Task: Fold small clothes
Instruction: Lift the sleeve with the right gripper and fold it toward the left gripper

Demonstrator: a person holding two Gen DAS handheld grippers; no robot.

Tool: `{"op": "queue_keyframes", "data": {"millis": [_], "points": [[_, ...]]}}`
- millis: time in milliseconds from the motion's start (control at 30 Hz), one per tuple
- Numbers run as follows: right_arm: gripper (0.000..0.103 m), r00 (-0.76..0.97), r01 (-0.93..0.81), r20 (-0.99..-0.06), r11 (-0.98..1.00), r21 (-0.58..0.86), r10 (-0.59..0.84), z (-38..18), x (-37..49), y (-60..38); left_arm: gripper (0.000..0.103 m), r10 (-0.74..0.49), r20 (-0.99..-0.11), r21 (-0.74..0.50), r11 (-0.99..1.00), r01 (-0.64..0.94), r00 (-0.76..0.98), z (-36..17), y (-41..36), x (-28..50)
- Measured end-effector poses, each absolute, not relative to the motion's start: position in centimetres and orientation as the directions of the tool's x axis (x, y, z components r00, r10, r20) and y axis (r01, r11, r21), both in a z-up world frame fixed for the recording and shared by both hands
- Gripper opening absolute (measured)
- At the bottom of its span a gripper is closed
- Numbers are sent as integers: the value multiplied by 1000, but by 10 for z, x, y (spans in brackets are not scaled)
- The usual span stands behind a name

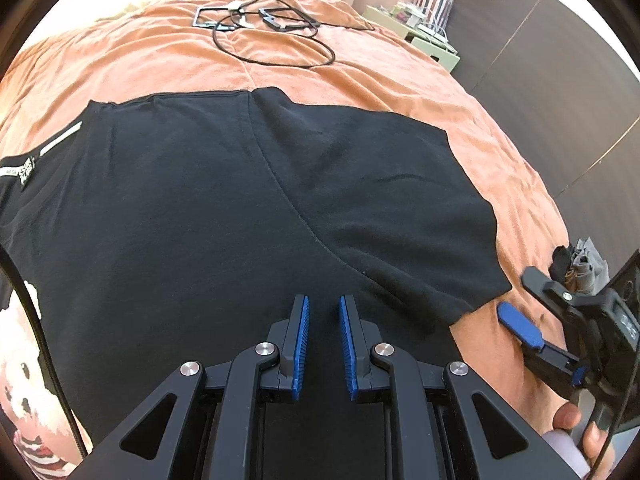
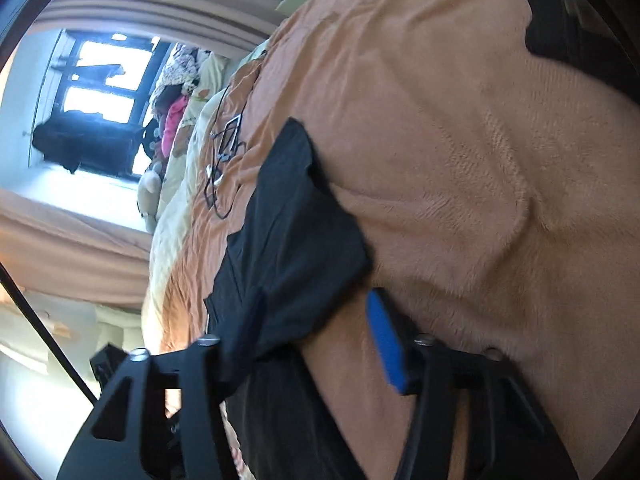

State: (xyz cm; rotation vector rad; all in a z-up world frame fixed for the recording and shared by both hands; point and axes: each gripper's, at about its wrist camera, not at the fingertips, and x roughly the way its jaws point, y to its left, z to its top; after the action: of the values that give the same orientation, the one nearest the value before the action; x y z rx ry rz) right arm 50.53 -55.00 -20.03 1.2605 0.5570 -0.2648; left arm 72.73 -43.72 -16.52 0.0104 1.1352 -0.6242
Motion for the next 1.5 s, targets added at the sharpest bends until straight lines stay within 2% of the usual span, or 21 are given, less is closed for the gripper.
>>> {"op": "queue_keyframes", "data": {"millis": [33, 200, 267, 300, 400, 500, 700, 1267, 1433, 1500], "points": [[30, 840, 485, -531, 285, 827, 111, -203, 505, -551, 17, -459, -845, -301, 832, 466, 273, -166, -437, 728], [20, 854, 467, -509, 279, 839, 104, -213, 520, -558, 17, -450, -848, -288, 835, 470, 280, -168, -442, 732], [11, 854, 462, -510, 303, 834, 102, -213, 521, -551, 17, -439, -853, -272, 835, 479, 281, -170, -445, 732], [3, 854, 453, -506, 305, 837, 119, -212, 524, -550, 17, -429, -859, -257, 834, 488, 279, -171, -447, 733], [2, 878, 392, -455, 326, 861, 147, -200, 521, -543, 17, -429, -862, -260, 832, 490, 271, -172, -446, 735], [2, 909, 295, -380, 379, 877, 172, -169, 523, -531, 11, -431, -862, -270, 836, 479, 267, -172, -443, 737], [2, 915, 230, -343, 422, 877, 213, -143, 532, -502, 10, -458, -852, -320, 839, 439, 254, -171, -431, 743], [2, 866, 239, -382, 403, 883, 323, -154, 549, -484, 10, -431, -847, -301, 871, 387, 310, -141, -379, 744], [3, 835, 261, -419, 415, 872, 356, -162, 559, -475, 10, -422, -843, -293, 880, 373, 334, -124, -357, 740], [3, 806, 299, -463, 422, 856, 367, -167, 566, -471, 10, -418, -842, -290, 884, 367, 340, -118, -348, 738]]}}
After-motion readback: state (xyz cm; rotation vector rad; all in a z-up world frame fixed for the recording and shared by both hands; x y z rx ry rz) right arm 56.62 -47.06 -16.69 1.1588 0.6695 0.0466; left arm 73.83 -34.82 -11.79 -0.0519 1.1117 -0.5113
